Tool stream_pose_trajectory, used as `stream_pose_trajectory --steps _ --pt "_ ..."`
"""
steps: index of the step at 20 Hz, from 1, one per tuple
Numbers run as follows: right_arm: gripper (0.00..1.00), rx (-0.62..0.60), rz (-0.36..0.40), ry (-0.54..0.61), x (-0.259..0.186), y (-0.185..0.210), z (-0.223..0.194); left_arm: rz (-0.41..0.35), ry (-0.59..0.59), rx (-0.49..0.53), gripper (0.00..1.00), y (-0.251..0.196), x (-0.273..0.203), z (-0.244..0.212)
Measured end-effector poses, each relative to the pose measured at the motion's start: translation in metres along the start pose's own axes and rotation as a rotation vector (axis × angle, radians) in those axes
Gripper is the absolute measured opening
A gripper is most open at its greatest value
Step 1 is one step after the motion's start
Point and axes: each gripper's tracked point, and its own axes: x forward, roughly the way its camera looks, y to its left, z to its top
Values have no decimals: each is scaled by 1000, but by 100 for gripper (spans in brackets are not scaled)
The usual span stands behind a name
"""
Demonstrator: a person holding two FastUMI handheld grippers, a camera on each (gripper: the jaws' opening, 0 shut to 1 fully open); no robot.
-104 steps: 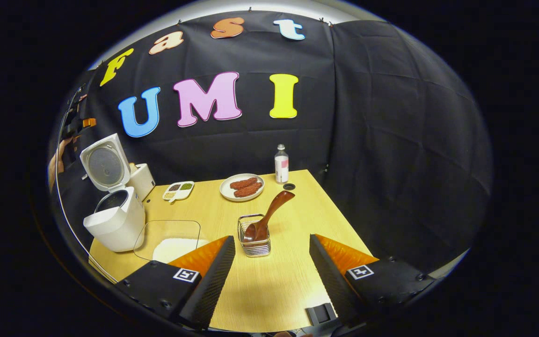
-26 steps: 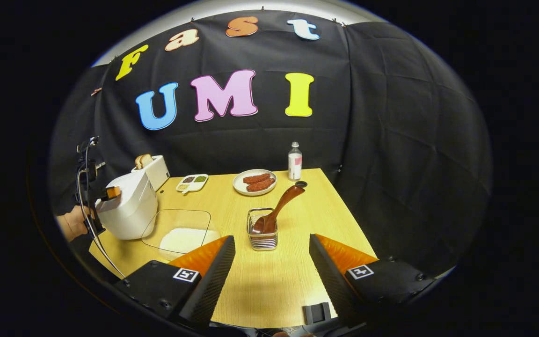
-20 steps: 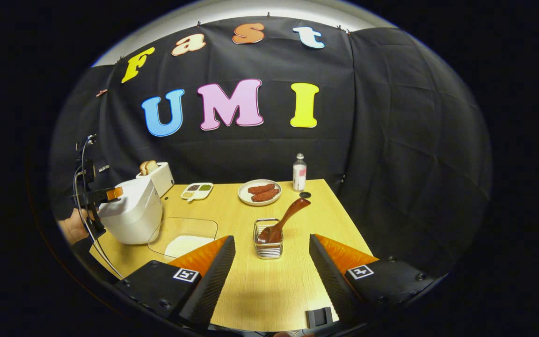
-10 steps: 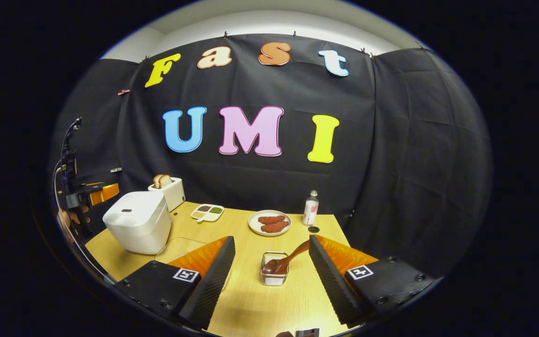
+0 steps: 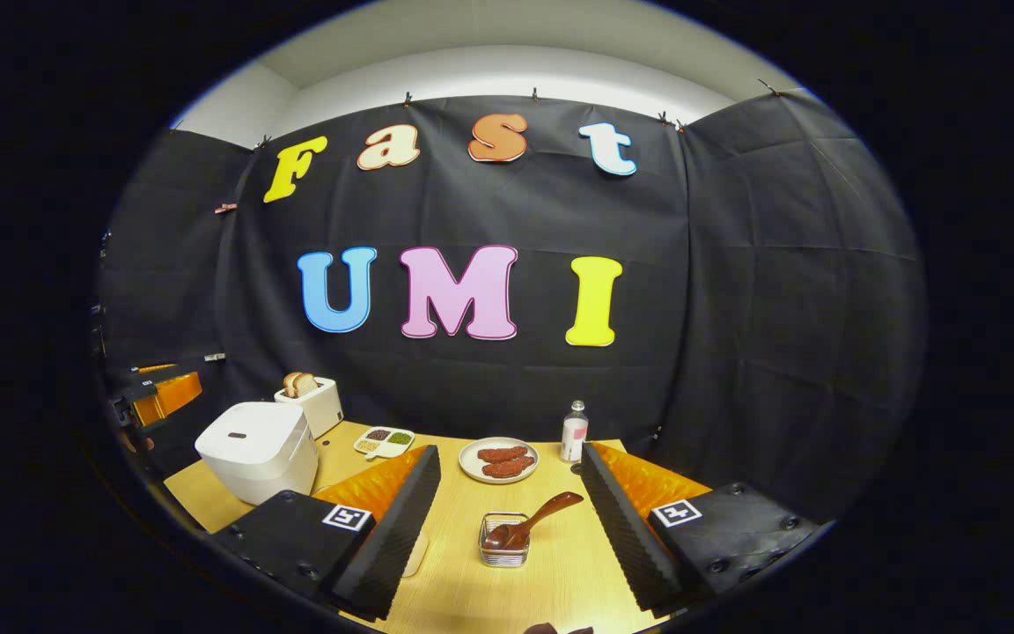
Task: Close the left gripper, press the button to open the rice cooker; take a wooden spoon from the chopstick holder with the right hand, scoop a spoonful of rice and pour it into the rice cooker, then put the wooden spoon back into the chopstick holder.
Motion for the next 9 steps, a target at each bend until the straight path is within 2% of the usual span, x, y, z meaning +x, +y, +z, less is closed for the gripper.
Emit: stream_pose_trajectory --steps 3,4,9 --pt "99 -1 -47 -35 -7 -16 11 -38 -22 -3 98 -22 -13 7" --pt "100 2 -56 -54 -9 -18 18 -40 -29 -16 94 -24 -18 10" --pt "99 -30 -37 -108 -19 -14 34 -26 -36 -24 94 -24 -30 21"
